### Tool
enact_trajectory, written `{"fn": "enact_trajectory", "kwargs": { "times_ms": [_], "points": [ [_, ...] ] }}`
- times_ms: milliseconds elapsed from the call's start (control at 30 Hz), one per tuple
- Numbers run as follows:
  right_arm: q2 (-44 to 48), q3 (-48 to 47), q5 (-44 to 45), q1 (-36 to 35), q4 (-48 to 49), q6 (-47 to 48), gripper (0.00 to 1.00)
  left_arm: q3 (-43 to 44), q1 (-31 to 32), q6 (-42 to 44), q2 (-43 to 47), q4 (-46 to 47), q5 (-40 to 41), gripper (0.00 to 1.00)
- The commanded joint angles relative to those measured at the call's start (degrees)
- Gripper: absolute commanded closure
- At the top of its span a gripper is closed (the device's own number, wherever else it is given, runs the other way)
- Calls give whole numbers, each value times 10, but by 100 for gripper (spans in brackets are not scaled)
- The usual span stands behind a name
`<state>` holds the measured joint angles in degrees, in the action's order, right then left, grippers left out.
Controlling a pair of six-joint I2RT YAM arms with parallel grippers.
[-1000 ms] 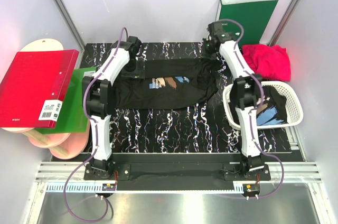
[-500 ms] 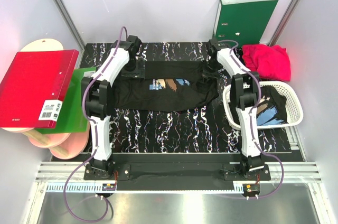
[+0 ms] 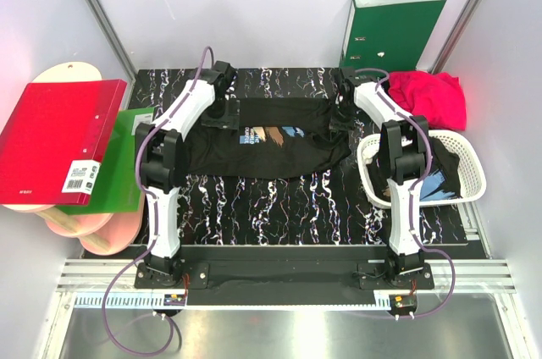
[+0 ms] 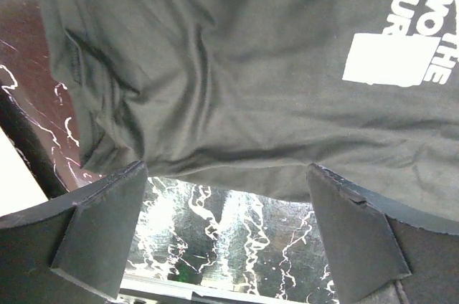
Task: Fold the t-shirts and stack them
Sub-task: Fold the flattened tshirt in 1/3 of the way
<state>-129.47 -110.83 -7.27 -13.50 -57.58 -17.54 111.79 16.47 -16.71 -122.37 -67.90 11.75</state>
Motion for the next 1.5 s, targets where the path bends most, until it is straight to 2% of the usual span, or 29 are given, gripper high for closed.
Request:
{"fn": "enact_trajectory", "kwargs": {
  "times_ms": [0, 367, 633, 733, 767, 867, 900, 1000, 1200, 1333, 1467],
  "points": [
    [39, 39, -18, -4, 3, 8, 100, -17, 0, -8, 40, 12, 4, 1],
    [69, 101, -26, -14, -23, 15, 100, -55, 1, -13, 74, 22, 6, 1],
    [199, 140, -15, -21, 29, 2, 100, -95, 8, -15, 107, 37, -11, 1],
    [242, 176, -56, -21, 35, 0, 84, -121, 14, -16, 122, 40, -19, 1],
    [256, 188, -68, -21, 36, 0, 56, -130, 14, -17, 133, 41, -21, 1],
    [273, 241, -128, -21, 53, -2, 27, -163, 18, -22, 160, 42, -23, 1],
    [276, 252, -153, -21, 58, -3, 23, -181, 18, -24, 167, 40, -21, 1],
    [276, 278, -174, -21, 64, -7, 19, -212, 18, -33, 194, 41, -10, 1],
    [260, 268, -175, -21, 65, -8, 19, -248, 18, -30, 186, 37, 20, 1],
    [214, 224, -184, -21, 64, -18, 19, -244, 18, -23, 143, 37, 27, 1],
    [164, 162, -189, -22, 67, -27, 19, -199, 18, -22, 100, 34, 14, 1]
  ]
}}
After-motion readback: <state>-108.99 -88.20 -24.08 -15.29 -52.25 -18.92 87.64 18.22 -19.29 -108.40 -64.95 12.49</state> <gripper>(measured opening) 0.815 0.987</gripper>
